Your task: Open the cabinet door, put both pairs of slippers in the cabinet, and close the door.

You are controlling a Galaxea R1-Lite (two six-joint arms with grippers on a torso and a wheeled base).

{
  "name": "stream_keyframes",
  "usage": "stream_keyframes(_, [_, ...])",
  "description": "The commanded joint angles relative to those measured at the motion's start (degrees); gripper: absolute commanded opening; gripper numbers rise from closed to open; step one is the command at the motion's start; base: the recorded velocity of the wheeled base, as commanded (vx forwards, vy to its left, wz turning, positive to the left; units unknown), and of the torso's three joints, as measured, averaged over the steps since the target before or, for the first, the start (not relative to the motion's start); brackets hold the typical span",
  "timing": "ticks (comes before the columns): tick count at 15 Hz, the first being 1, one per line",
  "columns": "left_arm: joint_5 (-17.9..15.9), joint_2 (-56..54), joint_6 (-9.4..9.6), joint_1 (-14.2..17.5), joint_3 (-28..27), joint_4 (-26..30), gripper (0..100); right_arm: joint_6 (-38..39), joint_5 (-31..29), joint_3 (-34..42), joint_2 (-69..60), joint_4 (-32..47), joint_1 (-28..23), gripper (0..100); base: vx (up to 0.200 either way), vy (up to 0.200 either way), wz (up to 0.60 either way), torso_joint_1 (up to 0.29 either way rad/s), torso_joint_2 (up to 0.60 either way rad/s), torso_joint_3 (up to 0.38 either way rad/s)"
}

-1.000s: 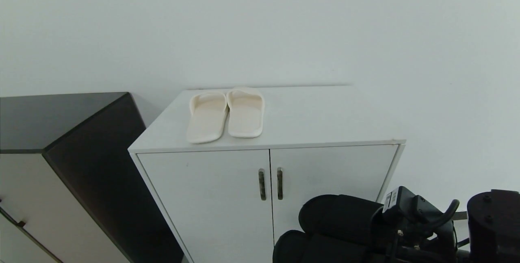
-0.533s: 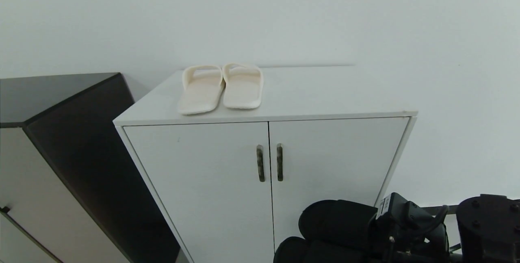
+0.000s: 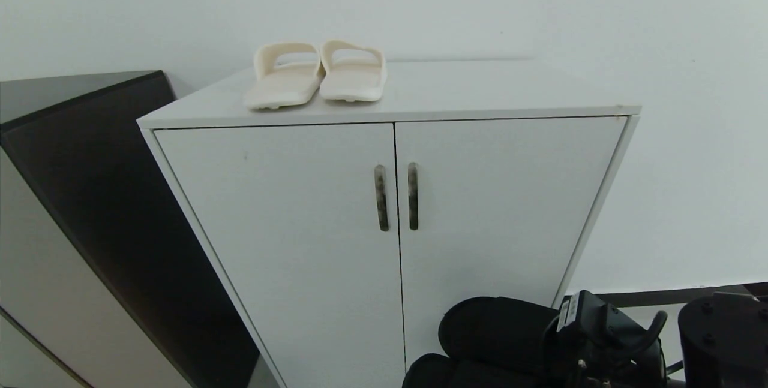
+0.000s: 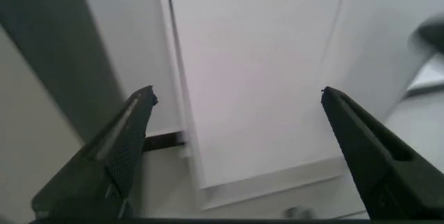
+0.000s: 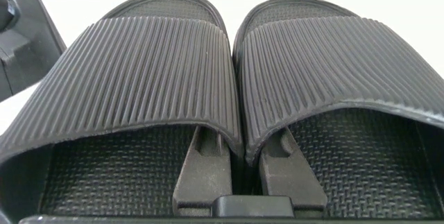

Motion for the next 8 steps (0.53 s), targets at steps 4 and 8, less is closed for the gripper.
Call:
stream_keyframes(4, [-7.4,33.2,-1.36,-10.8,-10.3,-9.2,100,-0.2,0.0,0.2,1.1,-0.2,0.8,0,0.000,0.000,0.00,-0.044,0.44,0.384])
stream_keyframes(8, [-7.3,43.3,-1.18,-22.8,-11.8,-23.9,100,-0.2,-0.1,0.5,1.3,-0.2,0.8,0,0.000,0.000,0.00,-0.005,0.19,0.174])
